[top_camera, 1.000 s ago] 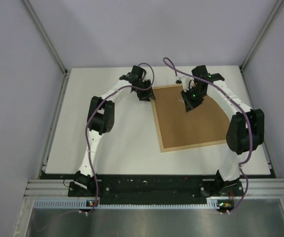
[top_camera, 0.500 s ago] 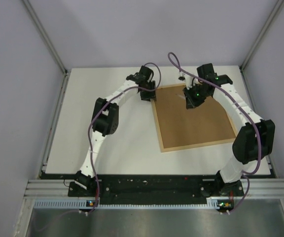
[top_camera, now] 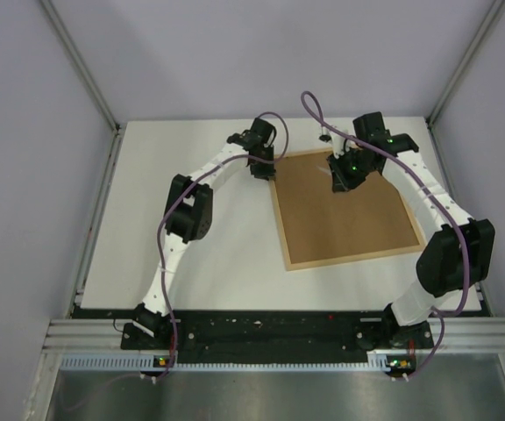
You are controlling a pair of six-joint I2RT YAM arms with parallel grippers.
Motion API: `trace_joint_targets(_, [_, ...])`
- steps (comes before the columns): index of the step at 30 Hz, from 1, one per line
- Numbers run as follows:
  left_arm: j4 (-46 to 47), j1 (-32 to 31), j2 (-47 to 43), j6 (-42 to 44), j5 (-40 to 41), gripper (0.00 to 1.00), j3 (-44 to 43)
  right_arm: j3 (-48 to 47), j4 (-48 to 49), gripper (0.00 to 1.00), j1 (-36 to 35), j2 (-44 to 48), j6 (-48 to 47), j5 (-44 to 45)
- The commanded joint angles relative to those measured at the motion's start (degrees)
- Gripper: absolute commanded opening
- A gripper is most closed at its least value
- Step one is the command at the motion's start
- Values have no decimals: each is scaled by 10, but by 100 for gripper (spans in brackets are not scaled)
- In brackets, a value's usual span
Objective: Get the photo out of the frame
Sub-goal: Adjust the photo frame at the center of the board.
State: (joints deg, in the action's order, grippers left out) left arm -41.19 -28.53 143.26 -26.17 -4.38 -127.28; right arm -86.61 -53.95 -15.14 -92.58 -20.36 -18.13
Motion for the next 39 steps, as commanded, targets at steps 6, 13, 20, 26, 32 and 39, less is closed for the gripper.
trace_joint_targets(6, [-48, -6, -2, 23, 32, 0, 24, -5, 15, 0, 2, 33, 2, -11])
trace_joint_targets(13, [-36, -6, -29, 11, 29, 0, 36, -4, 17, 0, 2, 31, 3, -8])
trace_joint_targets(20, [39, 11, -88, -25, -56, 0, 90, 19, 38, 0, 13, 28, 8, -13])
trace_joint_targets(26, [31, 15, -116, -2, -37, 0, 109, 22, 56, 0, 70, 20, 26, -31])
trace_joint_targets(32, [8, 47, -147, 40, -32, 0, 160, 42, 102, 0, 137, 3, 50, 11])
trace_joint_targets(39, [-13, 88, -211, 110, -16, 0, 250, 52, 145, 0, 225, -74, 64, 10])
